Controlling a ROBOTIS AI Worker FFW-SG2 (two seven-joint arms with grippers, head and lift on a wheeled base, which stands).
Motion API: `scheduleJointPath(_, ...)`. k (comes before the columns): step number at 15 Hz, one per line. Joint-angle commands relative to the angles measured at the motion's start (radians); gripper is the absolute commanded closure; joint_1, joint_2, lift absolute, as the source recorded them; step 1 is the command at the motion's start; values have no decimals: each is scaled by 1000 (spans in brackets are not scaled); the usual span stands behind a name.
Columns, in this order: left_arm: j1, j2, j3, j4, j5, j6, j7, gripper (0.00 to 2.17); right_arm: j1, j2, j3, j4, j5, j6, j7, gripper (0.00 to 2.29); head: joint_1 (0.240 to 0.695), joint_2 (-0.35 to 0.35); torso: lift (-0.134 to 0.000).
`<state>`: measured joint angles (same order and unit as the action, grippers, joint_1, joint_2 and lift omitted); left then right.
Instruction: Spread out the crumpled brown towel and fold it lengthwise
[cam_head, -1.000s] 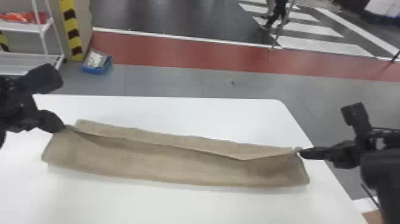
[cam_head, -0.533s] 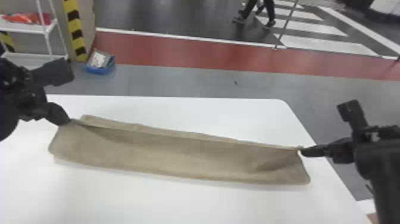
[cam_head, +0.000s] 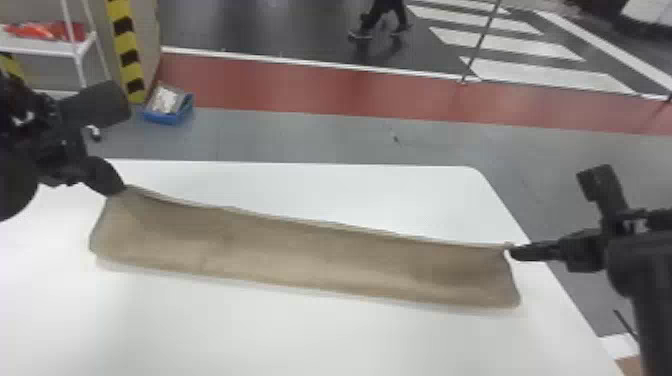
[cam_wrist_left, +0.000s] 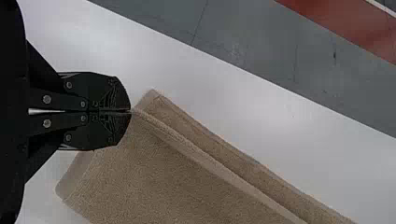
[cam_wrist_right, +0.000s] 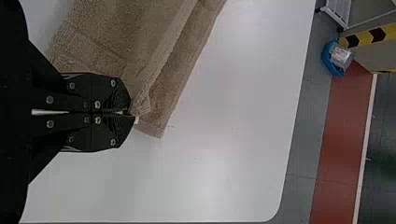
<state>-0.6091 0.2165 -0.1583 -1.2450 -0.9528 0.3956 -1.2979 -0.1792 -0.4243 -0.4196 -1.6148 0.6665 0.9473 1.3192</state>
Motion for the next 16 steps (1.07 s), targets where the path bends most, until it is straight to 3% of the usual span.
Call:
scheduleJointPath(1,-11,-20,-4,18,-6,-1,12,1258,0,2,2,7,1,0,0,1210,695,-264,-124)
scheduleJointPath(6,-60,-48,-27,111,-35,-4,48,1258,-8,6,-2,19,-2,0,0,1214,695,-271,-124)
scheduleJointPath(16,-95,-68,-32,197,-46,-43,124,1254,-29,6,7,52,16,0,-9,1210,695,-278,-124)
